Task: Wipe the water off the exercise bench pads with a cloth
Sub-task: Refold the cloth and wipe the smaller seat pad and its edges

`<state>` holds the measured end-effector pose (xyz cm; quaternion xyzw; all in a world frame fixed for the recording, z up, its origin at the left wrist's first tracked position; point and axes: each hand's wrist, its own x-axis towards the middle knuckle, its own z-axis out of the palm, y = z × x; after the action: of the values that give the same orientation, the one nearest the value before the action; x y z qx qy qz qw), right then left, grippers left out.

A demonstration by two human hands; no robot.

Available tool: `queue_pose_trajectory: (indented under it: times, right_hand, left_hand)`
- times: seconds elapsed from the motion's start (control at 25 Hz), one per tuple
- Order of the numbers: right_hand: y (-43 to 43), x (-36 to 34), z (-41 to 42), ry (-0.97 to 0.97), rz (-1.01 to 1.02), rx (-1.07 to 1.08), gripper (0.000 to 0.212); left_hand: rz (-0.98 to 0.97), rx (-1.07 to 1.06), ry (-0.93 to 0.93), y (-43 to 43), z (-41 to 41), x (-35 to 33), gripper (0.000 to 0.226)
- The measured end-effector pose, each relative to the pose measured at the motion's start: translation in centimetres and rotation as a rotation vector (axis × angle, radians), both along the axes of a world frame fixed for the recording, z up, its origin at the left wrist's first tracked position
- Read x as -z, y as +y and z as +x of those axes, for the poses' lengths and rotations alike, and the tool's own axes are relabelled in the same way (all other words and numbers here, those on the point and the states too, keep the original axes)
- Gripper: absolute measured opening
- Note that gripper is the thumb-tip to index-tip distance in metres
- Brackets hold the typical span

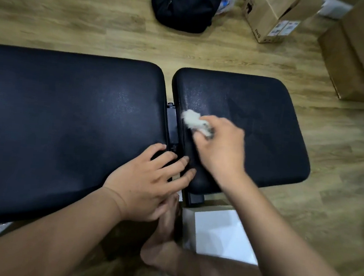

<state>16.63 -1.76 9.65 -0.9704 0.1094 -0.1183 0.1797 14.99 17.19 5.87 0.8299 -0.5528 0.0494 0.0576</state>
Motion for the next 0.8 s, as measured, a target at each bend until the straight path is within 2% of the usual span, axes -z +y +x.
queue_pose_trajectory:
  times: [0.08,0.2,0.28,0.32,0.4,0.52,0.6,0.68,0.8]
  right_hand:
    - [-6.5,0.1,0.0,0.033,-0.049,0.179,0.031]
    - [-17.0,-1.4,-1.2,0.151,-0.052,0.618,0.030]
    - [-18.2,-1.9,-2.0,0.143,-0.053,0.767,0.034]
    - [-16.6,-1.9,-2.2,0.132,-0.060,0.776,0.031]
    - [-10.7,-1.1,-2.2,0.081,-0.066,0.637,0.025]
    - [0.9,0.3,-2.5,0.058,0.014,0.161,0.024]
    - [4.3,0.4,-3.0,0.045,0.114,-0.034,0.029]
    - [0.0,0.9,-3.0,-0.033,0.098,0.064,0.031]
    - [-11.6,0.3,-4.4,0.005,-0.058,0.505,0.031]
  left_hand:
    - [0.013,-0.001,-0.013,0.0,0.1,0.2,0.067]
    - [0.013,-0.004,0.001,0.0,-0.1,0.3,0.068]
    - [0.001,-0.004,0.006,-0.1,0.0,0.3,0.068]
    - [0.005,-0.005,0.004,-0.1,0.0,0.3,0.069]
    - [0.024,-0.015,-0.003,0.1,0.0,0.1,0.068]
    - [-0.032,0.007,-0.002,-0.2,-0.1,-0.1,0.052]
    - [-0.067,0.010,0.016,-0.2,-0.1,-0.2,0.044]
    - [-0.001,0.003,-0.003,-0.1,-0.1,-0.2,0.055]
    - [0.044,-0.014,-0.008,-0.1,-0.2,0.0,0.067]
